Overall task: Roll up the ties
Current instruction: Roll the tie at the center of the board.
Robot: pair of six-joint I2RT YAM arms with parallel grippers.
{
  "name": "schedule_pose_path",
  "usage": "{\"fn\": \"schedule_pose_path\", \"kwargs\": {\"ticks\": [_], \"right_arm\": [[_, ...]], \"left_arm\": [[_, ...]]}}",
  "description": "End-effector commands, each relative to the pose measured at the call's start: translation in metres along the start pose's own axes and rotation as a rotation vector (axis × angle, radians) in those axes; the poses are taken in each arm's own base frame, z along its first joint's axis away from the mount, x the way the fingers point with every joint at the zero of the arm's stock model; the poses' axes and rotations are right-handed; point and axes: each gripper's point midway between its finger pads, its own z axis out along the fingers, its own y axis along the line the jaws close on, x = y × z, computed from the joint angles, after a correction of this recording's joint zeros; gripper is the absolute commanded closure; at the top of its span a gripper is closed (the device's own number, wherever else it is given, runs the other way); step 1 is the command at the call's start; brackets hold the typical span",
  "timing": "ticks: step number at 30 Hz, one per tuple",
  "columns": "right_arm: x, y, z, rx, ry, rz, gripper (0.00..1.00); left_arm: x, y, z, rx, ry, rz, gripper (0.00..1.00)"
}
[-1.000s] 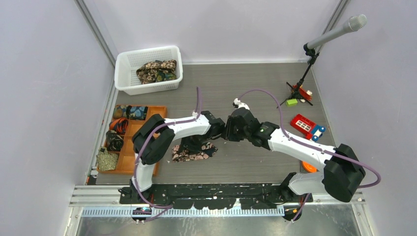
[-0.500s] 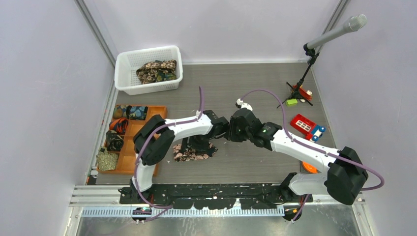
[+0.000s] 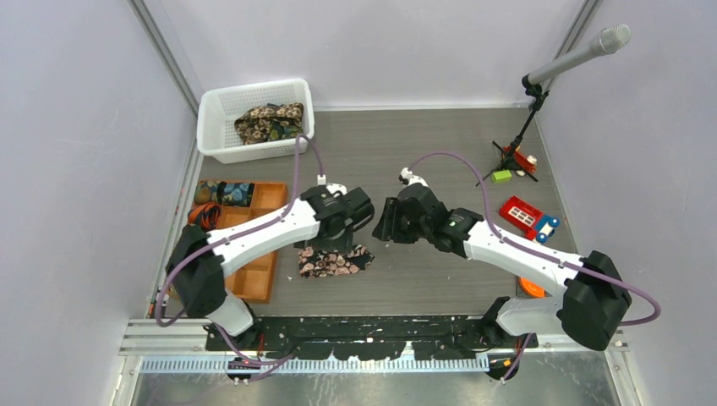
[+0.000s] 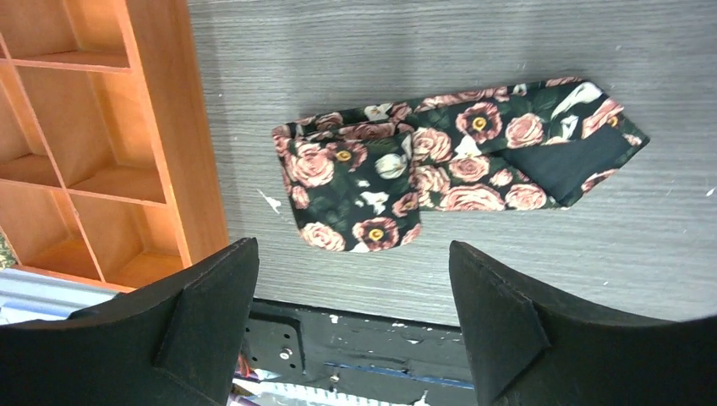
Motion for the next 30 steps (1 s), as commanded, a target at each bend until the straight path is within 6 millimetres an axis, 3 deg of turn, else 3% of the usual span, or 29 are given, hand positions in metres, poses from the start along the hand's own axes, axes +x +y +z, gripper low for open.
{"fn": "schedule_pose_path", "kwargs": {"ticks": [1, 8, 17, 30], "right_arm": [[-0.011, 0.05, -0.002, -0.138, -0.01, -0.019, 0.49], [0.007, 0.084, 0.02, -0.166, 0.048, -0.046, 0.44], [0.031, 0.115, 0.054, -0.15, 0.12, -0.045, 0.48], [0.059, 0.125, 0.095, -0.123, 0.198, -0.036, 0.57]], "left_arm": [[-0.006, 0.017, -0.004, 0.056, -0.094, -0.014, 0.16], [0.017, 0.044, 0.006, 0.228, -0.079, -0.142, 0.14], [0.038, 0.07, 0.014, 0.359, -0.103, -0.353, 0.13], [0.038, 0.063, 0.03, 0.502, -0.062, -0.459, 0.17]]}}
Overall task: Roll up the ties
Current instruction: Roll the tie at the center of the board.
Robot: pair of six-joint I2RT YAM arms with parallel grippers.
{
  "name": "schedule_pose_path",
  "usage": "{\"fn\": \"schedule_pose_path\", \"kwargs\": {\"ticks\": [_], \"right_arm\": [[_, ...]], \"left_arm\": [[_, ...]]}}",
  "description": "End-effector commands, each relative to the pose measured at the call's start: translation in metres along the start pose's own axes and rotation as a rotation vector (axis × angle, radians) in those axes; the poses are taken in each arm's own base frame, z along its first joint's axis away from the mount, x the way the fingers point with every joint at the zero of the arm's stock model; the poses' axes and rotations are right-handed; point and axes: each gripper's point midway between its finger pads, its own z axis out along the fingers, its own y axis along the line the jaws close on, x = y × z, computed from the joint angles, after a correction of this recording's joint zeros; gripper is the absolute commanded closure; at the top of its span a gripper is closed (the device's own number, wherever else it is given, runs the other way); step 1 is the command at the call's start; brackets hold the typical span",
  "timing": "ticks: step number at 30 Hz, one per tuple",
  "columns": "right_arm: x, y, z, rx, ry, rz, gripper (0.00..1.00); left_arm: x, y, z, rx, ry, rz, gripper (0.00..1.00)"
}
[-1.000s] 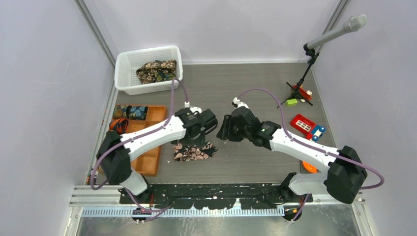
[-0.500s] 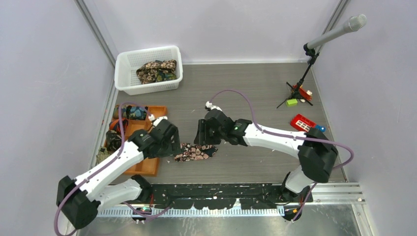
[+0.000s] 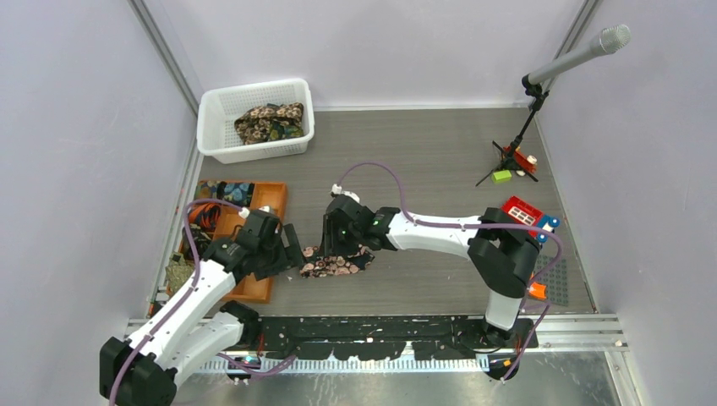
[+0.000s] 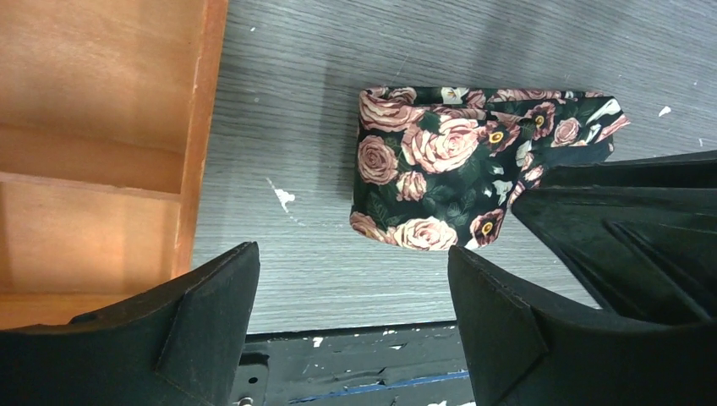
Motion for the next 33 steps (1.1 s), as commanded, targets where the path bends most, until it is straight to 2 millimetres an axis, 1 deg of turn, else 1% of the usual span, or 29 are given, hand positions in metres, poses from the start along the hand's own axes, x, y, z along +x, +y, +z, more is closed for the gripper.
{"fn": "schedule_pose_path", "kwargs": {"ticks": [1, 7, 12, 18, 28, 33], "right_arm": [[-0.011, 0.02, 0.005, -0.049, -0.03, 0.016, 0.57], [-0.003, 0.007, 0.016, -0.012, -0.013, 0.02, 0.61], [0.002, -0.006, 0.018, 0.018, -0.011, 0.023, 0.66], [0.008, -0.014, 0.02, 0.03, -0.001, 0.024, 0.69], [0.017, -0.025, 0.022, 0.046, 0.01, 0.028, 0.7], [0.014, -0.033, 0.026, 0.075, -0.013, 0.029, 0.7]], "left_arm": [[-0.007, -0.018, 0.004, 0.1, 0.001, 0.002, 0.17], [-0.004, -0.015, 0.013, 0.104, 0.019, -0.007, 0.18], [-0.004, -0.016, 0.019, 0.119, 0.026, -0.016, 0.18], [-0.001, -0.021, 0.028, 0.16, 0.045, -0.021, 0.18], [0.0, -0.03, 0.038, 0.217, 0.056, -0.035, 0.18], [0.002, -0.034, 0.045, 0.247, 0.067, -0.039, 0.19]]}}
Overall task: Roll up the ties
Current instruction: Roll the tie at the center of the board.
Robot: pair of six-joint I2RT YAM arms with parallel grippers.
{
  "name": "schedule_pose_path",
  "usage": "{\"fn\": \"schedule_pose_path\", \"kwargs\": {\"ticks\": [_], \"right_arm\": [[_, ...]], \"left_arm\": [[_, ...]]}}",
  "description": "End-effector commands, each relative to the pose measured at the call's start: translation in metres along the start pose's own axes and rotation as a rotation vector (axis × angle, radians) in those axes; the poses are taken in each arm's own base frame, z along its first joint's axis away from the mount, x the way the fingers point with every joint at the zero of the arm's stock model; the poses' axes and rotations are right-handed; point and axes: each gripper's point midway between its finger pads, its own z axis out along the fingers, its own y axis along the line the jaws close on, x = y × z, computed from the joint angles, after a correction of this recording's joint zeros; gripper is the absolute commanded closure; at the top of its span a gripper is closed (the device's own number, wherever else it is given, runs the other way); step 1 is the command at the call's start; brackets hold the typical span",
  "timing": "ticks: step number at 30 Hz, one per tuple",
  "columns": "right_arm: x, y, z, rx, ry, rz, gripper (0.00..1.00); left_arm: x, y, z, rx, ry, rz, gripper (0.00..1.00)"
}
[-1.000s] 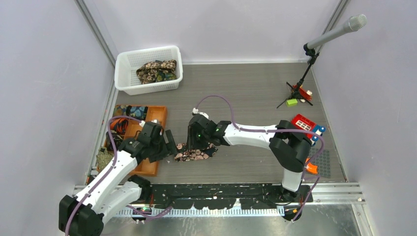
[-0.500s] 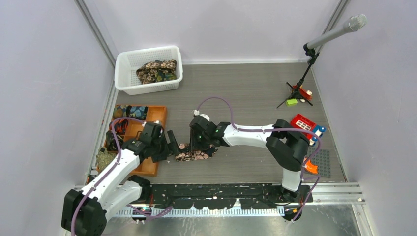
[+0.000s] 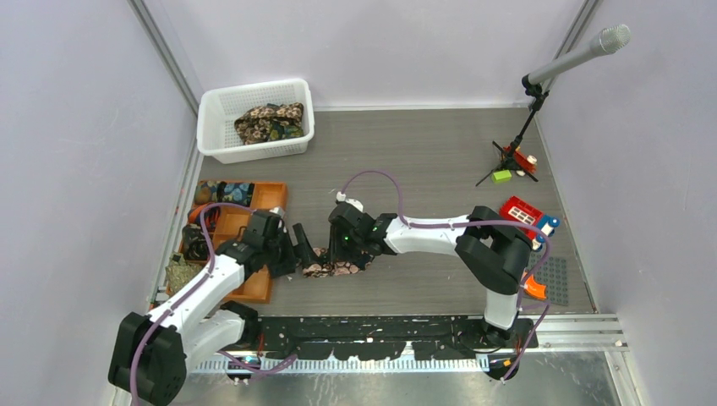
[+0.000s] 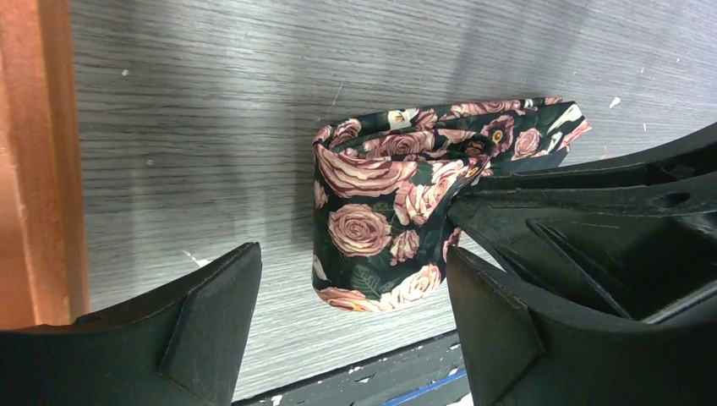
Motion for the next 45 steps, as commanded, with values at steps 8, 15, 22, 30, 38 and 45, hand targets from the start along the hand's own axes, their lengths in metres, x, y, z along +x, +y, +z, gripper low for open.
{"fn": "schedule_pose_path", "kwargs": {"ticks": [8, 15, 22, 30, 38, 45], "right_arm": [[-0.004, -0.014, 0.0, 0.037, -0.039, 0.004, 0.71], [-0.002, -0.017, 0.002, 0.043, -0.035, 0.006, 0.71], [-0.001, -0.018, 0.002, 0.046, -0.032, 0.009, 0.71], [-0.003, -0.017, 0.002, 0.045, -0.035, 0.011, 0.71], [-0.007, -0.011, 0.0, 0.035, -0.041, 0.009, 0.71], [-0.022, 0.009, -0.017, -0.007, -0.071, -0.015, 0.61]], "left_arm": [[0.0, -0.016, 0.016, 0.123, 0.012, -0.015, 0.24], [0.004, -0.015, 0.026, 0.145, 0.024, -0.04, 0.27], [0.008, -0.017, 0.03, 0.17, 0.04, -0.066, 0.36], [0.015, -0.014, 0.033, 0.175, 0.061, -0.087, 0.45], [0.012, -0.011, 0.028, 0.14, 0.048, -0.074, 0.58], [0.009, -0.002, 0.023, 0.06, 0.048, -0.048, 0.62]]}}
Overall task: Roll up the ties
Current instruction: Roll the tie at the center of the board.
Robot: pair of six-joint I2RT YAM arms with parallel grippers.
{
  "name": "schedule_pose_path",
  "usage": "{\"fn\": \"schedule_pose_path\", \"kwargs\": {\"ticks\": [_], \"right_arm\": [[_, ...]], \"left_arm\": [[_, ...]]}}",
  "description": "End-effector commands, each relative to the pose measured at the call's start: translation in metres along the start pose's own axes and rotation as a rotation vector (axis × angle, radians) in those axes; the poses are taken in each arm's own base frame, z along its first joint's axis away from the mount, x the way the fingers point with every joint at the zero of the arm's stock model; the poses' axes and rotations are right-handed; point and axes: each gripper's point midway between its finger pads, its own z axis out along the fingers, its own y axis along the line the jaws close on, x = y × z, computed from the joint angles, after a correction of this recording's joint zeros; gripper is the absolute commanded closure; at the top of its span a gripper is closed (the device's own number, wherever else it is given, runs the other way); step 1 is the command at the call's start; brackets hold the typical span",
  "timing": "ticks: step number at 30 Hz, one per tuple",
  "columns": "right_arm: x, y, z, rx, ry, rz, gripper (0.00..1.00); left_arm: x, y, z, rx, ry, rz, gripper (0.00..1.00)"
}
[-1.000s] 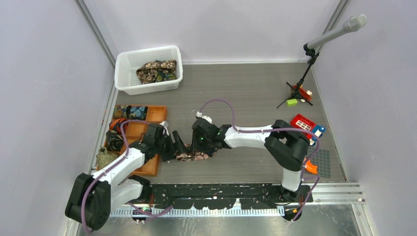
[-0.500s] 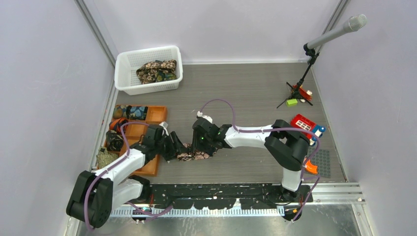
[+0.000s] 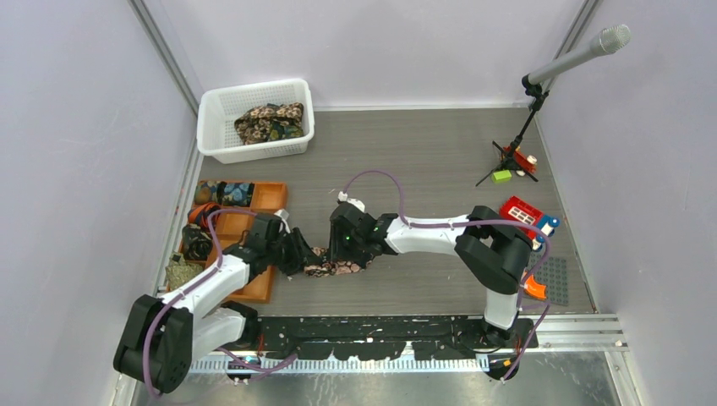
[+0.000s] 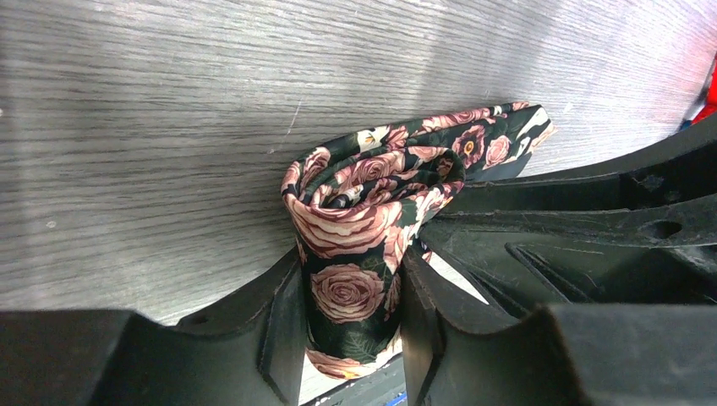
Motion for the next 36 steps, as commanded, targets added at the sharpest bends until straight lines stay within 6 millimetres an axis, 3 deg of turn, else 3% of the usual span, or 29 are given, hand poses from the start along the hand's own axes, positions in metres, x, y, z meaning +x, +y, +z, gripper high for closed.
{"fn": "schedule_pose_path", "kwargs": {"ticks": [1, 9, 20, 30, 36], "right_arm": [[-0.021, 0.018, -0.022, -0.023, -0.059, -0.028, 0.6], [-0.03, 0.032, -0.039, -0.064, -0.089, -0.042, 0.57], [-0.032, 0.022, -0.042, -0.044, -0.106, -0.026, 0.57], [-0.052, -0.015, -0.064, 0.01, -0.165, 0.026, 0.56], [-0.07, -0.048, -0.09, 0.055, -0.219, 0.072, 0.48]], "left_arm": [[0.0, 0.012, -0.007, -0.097, 0.01, 0.027, 0.63], [-0.006, 0.021, -0.021, -0.256, 0.01, 0.081, 0.64], [-0.019, 0.022, -0.034, -0.508, -0.014, 0.23, 0.64], [-0.031, 0.015, -0.042, -0.687, -0.036, 0.366, 0.64], [-0.036, 0.012, -0.043, -0.775, -0.054, 0.422, 0.64]]}}
